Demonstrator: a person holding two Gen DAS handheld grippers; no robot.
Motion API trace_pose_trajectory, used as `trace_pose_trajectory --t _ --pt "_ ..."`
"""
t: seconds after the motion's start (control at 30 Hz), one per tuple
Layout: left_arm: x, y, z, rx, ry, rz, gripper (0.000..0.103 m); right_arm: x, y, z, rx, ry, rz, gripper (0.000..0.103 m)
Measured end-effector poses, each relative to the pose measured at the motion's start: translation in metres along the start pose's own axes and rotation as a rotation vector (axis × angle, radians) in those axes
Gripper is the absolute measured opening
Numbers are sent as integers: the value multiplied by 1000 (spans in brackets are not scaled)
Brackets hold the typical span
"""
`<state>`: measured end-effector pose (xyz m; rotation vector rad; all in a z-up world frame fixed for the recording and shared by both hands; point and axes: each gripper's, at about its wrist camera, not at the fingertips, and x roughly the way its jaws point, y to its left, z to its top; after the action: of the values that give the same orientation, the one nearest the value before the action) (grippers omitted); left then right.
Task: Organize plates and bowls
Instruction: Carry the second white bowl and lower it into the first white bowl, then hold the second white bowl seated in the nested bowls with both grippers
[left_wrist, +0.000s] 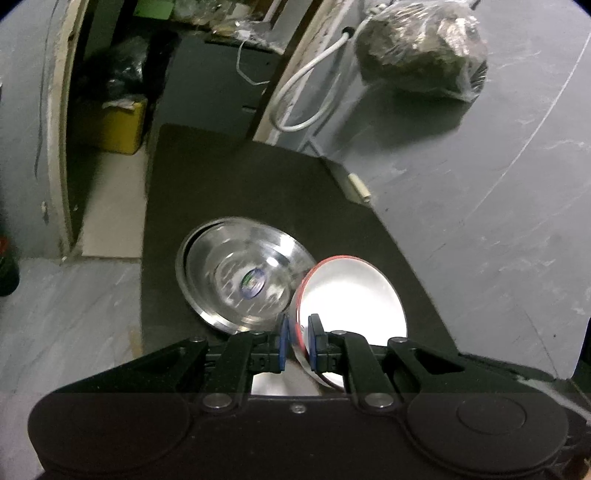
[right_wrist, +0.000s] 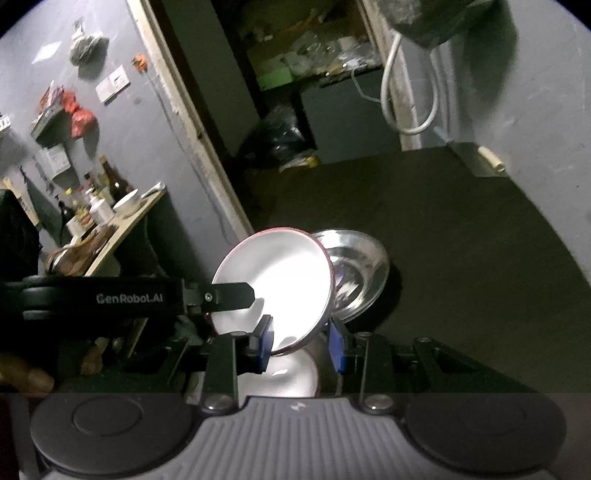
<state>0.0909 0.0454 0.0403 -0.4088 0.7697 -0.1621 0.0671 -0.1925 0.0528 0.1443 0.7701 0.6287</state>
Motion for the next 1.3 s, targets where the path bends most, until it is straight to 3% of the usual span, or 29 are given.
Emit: trace_pose_trajectory --t 0.2,0.6,1.3 --pt "1 10 -16 -13 42 22 12 14 4 -9 -13 95 14 36" --pt "8 7 -32 6 113 78 15 27 3 -18 -22 202 9 36" --pt "14 1 -34 63 164 169 15 39 8 -17 -25 257 31 38"
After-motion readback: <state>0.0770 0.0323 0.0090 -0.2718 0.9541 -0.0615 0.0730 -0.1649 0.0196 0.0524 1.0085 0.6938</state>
